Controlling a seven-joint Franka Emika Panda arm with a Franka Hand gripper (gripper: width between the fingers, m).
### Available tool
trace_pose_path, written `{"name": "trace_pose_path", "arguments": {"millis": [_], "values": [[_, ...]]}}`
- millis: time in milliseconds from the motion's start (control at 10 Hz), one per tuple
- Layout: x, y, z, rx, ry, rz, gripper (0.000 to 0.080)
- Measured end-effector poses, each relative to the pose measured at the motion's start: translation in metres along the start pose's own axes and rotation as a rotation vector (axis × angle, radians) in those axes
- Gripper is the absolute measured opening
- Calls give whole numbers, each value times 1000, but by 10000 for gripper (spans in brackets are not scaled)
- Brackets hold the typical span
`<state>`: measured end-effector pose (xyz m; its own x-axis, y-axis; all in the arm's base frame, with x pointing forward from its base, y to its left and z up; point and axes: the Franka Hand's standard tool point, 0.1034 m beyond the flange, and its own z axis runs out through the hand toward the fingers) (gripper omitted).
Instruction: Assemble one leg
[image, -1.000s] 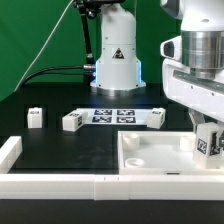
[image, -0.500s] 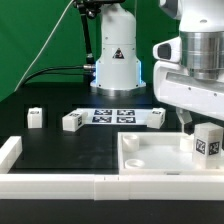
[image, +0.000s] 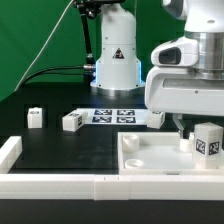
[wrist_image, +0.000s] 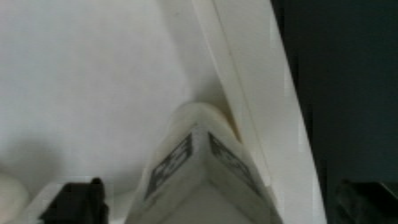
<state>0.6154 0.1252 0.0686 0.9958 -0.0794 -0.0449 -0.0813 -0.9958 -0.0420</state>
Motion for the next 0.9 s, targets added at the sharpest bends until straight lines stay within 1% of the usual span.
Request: {"name": "trace_pose_path", "arguments": {"millis": [200, 300, 400, 600, 700, 800, 900], "values": [[0, 1, 0, -1, -11, -189, 649], [-1, 4, 0, -7, -18, -323, 649], [1, 9, 0, -7, -17, -422, 649], [0, 9, 0, -9, -17, -430, 649], [0, 10, 0, -9, -18, -429, 533], [0, 10, 0, -9, -18, -429, 397], [0, 10, 0, -9, -18, -429, 397]]}}
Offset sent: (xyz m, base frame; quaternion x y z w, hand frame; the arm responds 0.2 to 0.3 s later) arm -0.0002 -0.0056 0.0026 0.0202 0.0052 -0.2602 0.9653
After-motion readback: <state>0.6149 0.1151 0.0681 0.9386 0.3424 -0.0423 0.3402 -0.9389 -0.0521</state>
